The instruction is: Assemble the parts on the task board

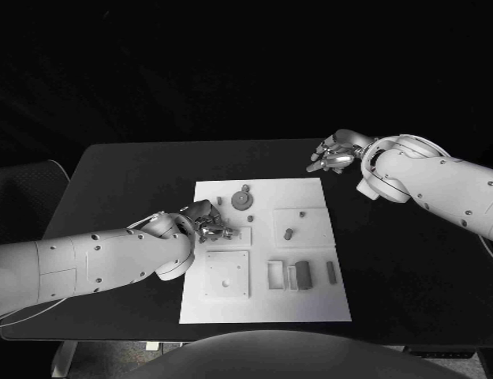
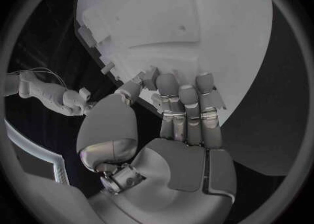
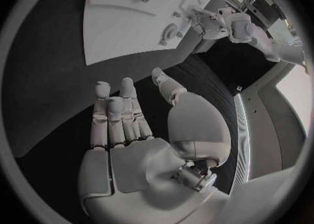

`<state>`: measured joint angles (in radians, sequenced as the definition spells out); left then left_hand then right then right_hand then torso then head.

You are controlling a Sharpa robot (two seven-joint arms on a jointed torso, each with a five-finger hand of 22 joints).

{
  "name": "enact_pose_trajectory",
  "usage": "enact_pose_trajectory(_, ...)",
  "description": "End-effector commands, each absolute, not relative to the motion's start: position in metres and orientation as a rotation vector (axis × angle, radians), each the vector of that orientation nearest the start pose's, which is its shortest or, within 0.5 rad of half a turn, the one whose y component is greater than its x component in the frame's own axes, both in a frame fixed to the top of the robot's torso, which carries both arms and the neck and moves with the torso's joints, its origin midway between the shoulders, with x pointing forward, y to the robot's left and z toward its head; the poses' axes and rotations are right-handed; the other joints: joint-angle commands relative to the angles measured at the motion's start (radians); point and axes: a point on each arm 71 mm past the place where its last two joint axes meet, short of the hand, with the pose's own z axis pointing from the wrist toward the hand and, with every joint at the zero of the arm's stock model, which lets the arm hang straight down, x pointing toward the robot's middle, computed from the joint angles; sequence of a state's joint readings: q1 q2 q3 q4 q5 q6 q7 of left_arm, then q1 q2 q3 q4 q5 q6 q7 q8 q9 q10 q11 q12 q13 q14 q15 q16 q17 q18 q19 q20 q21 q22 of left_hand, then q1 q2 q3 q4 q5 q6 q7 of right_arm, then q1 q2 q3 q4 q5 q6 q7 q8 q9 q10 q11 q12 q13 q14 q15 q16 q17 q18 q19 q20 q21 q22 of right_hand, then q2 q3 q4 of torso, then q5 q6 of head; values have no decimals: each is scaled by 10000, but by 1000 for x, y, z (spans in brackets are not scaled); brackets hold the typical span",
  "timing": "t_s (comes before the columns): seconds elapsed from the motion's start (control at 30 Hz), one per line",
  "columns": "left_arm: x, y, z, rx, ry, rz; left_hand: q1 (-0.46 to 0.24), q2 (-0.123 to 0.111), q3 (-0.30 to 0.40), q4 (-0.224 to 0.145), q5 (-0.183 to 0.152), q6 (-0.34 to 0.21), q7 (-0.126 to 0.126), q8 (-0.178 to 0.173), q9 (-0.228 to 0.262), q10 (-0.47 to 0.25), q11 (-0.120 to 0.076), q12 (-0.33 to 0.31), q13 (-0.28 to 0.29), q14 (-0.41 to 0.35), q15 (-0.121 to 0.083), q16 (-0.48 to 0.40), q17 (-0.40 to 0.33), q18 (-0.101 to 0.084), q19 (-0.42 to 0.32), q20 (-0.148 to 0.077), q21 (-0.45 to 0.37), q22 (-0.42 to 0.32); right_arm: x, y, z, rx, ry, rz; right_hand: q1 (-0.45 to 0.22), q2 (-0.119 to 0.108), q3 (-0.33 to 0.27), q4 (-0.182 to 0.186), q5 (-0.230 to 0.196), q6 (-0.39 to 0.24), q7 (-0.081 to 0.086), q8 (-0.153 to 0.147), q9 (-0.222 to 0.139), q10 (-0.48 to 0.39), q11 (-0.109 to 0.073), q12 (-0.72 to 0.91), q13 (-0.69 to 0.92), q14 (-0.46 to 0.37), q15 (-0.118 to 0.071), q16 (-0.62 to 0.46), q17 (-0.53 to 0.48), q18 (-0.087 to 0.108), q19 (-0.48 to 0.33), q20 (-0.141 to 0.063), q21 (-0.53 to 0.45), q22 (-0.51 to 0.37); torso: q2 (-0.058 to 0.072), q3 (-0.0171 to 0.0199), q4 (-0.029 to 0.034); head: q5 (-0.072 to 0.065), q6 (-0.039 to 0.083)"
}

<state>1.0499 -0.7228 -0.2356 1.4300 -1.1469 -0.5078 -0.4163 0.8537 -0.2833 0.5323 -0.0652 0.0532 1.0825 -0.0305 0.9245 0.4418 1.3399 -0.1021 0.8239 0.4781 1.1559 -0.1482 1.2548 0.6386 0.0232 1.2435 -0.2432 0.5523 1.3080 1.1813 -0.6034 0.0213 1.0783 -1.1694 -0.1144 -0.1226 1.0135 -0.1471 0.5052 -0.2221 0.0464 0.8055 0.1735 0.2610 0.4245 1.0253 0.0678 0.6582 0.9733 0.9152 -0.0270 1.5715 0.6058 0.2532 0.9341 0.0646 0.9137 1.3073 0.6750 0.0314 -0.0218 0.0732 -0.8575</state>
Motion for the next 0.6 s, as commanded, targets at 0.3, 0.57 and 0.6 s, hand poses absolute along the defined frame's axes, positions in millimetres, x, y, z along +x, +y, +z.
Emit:
enact_pose_trajectory(0.3,432,194,-332,-3741,20224,-4394,-36,-66,-50,42,-52,2,-8,-3,16,-20,-27,49,-5,-42,-38,59,-7,154,-20,-28,-45,173,560,-212,-218,1972,19109,6080,-53,-11,-1,82,45,-12,86,17,-10,-42,24,59,-17,-17,-70,-4,-10,86,-76,-9,-55,149,0,-1,1,9,20)
enact_pose_trajectory(0.57,431,193,-332,-3834,20269,-4620,111,95,22,73,-8,-95,32,-130,-38,-40,-29,38,-10,-68,-40,56,-10,164,-39,-30,-63,171,560,-212,-218,1968,19104,6088,-51,-10,-1,82,45,-14,86,16,-12,-43,24,61,-18,-17,-70,-3,-10,86,-76,-9,-55,149,-6,4,12,25,36)
enact_pose_trajectory(0.6,430,194,-332,-3900,20295,-4640,139,118,36,75,17,-91,35,-144,-44,-40,-29,37,-11,-70,-39,55,-11,163,-42,-29,-65,171,560,-212,-218,1965,19105,6091,-51,-10,-1,82,45,-15,86,16,-12,-43,24,61,-18,-17,-70,-3,-10,86,-76,-9,-55,149,-6,7,12,27,38)
